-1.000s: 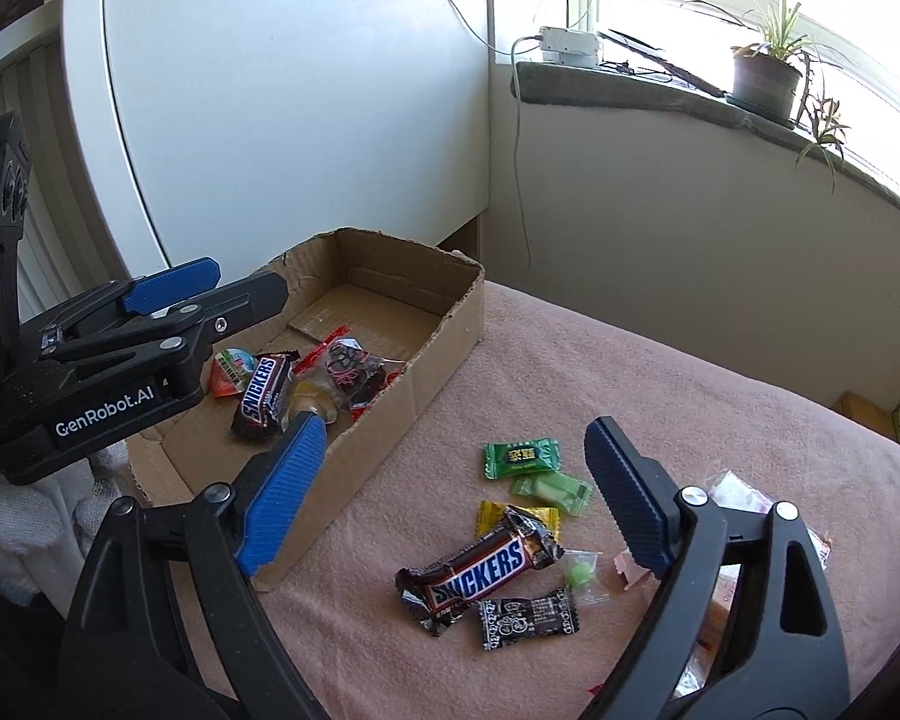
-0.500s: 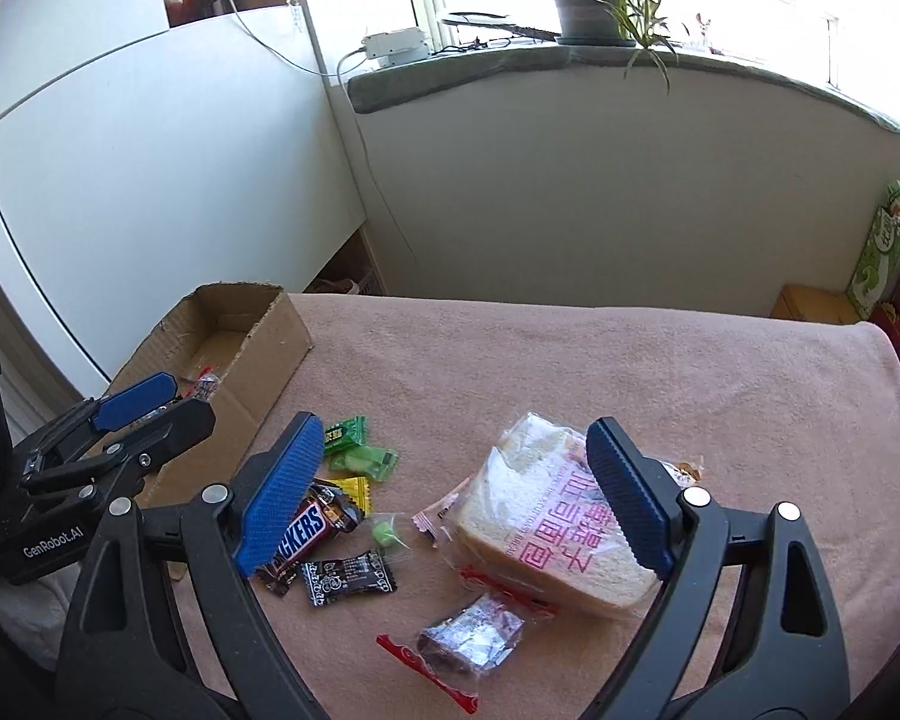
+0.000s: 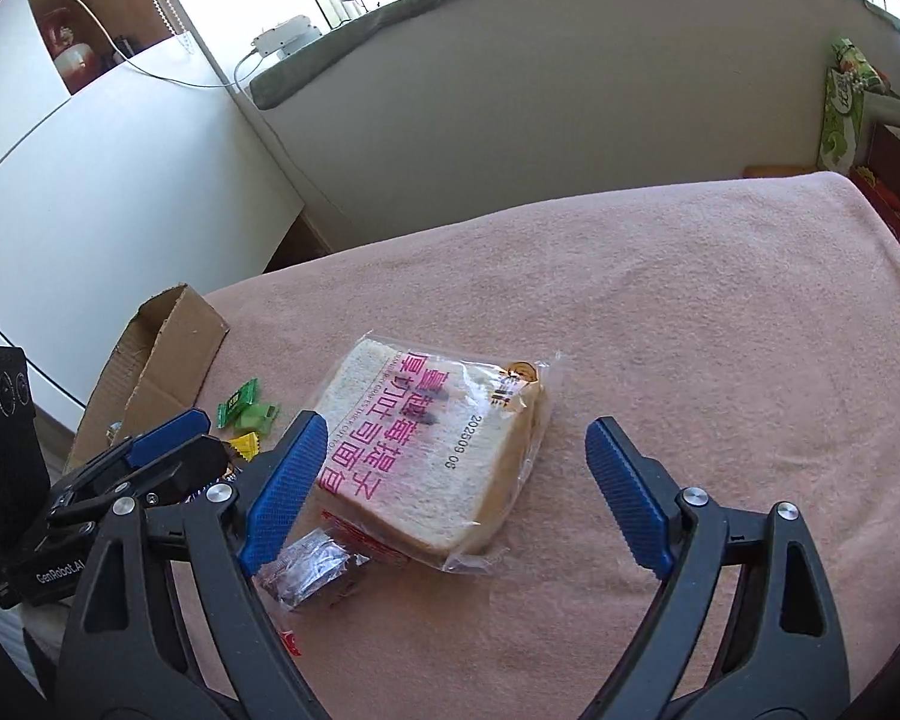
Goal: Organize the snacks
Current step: 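Move both grippers to the bread bag and grasp it with the right gripper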
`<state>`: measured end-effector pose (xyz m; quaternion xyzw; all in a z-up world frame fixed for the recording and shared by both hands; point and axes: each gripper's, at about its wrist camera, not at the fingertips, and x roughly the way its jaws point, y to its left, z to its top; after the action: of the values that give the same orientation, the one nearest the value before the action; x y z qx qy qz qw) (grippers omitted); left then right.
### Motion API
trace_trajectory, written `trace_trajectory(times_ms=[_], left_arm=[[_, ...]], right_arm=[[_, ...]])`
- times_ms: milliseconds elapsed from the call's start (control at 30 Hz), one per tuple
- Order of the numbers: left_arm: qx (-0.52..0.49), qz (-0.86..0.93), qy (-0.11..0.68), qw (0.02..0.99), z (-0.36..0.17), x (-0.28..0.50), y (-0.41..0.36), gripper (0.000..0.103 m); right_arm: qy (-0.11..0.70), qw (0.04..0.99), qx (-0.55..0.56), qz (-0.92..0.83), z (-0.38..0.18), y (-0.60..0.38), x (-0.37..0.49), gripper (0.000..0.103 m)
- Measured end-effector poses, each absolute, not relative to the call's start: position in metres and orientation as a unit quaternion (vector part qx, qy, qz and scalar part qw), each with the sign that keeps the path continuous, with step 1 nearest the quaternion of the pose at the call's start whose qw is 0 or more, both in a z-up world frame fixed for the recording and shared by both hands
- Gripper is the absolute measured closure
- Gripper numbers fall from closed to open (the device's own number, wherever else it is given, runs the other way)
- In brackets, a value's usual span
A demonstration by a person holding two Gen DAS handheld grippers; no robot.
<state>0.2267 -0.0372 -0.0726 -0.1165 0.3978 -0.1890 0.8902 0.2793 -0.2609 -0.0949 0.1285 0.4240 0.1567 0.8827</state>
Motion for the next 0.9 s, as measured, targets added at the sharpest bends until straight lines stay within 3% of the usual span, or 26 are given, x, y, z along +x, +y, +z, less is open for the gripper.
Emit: trace_trajectory(times_ms=[167, 300, 433, 600, 900], left_arm=[[-0.124, -0.207, 0.42, 0.875, -0.082, 0.237, -0.055, 0.035], [-0.127, -0.216, 0.429, 0.868, -0.086, 0.245, -0.064, 0.038], [-0.13, -0.217, 0.435, 0.864, -0.09, 0.25, -0.066, 0.04], [-0.133, -0.232, 0.438, 0.858, -0.09, 0.251, -0.07, 0.051], [-0.127, -0.232, 0.437, 0.86, -0.09, 0.251, -0.074, 0.054]], right_arm=[[0.444, 0.861, 0.168, 0.182, -0.109, -0.269, 0.286, 0.025], [0.454, 0.851, 0.179, 0.195, -0.116, -0.267, 0.287, 0.038], [0.46, 0.847, 0.182, 0.196, -0.122, -0.265, 0.287, 0.038], [0.465, 0.841, 0.19, 0.2, -0.128, -0.264, 0.292, 0.038], [0.467, 0.837, 0.199, 0.204, -0.131, -0.264, 0.293, 0.04]])
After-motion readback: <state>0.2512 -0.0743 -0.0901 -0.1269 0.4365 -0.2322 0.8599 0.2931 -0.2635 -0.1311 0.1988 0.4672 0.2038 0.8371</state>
